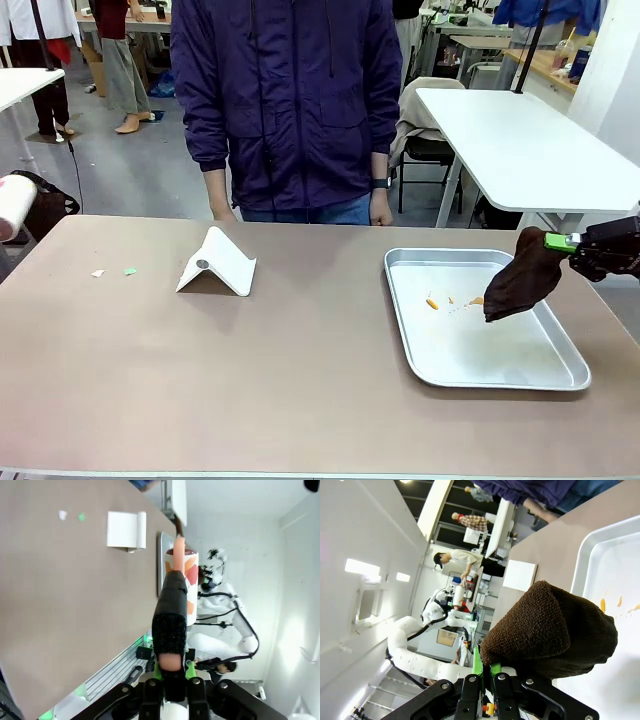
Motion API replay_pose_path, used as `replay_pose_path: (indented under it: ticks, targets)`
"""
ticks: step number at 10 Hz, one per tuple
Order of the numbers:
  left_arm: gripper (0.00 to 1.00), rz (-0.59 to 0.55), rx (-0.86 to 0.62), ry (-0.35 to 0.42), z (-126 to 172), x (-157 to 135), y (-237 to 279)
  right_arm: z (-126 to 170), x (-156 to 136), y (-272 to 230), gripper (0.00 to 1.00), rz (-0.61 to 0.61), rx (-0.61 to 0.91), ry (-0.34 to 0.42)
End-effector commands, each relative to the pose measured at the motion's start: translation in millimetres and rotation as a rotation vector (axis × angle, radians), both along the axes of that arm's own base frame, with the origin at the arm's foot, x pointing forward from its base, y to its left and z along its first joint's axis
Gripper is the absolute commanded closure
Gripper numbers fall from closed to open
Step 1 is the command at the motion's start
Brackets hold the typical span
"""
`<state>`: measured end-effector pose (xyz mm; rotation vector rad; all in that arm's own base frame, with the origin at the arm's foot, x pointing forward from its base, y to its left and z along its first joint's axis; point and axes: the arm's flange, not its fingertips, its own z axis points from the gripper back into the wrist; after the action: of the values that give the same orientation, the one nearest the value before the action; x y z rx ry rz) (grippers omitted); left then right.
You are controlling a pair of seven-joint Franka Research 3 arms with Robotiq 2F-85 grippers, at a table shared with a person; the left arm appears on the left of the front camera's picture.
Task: Clean the surface of the table.
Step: If a person points to the right, clean the right side of the table with your right hand, and if they point to the left, clean the left side with your left hand, then clean the area not pointed to by the person.
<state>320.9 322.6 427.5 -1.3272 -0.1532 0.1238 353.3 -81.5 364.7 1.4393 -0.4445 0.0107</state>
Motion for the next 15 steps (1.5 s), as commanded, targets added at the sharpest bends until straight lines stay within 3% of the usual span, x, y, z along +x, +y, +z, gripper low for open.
replay_pose_path:
  ticks: [1,4,5,15]
  targets:
    - [0.82,0.034,-0.069,-0.009,-23.3,-8.0,43.7,6.0,-1.5,-0.6,1.0,0.002,-0.006,0.003]
    - [0.82,-0.042,-0.033,-0.053,-43.7,-24.8,60.9,6.0,-1.5,-0.6,1.0,0.002,-0.006,0.003]
    - [0.82,0.025,-0.056,-0.002,-47.0,-27.3,53.4,6.0,-1.5,-0.6,1.0,0.002,-0.006,0.003]
    - [0.82,0.025,-0.056,-0.002,-47.0,-27.3,53.4,6.0,-1.5,-0.6,1.0,0.002,-0.006,0.003]
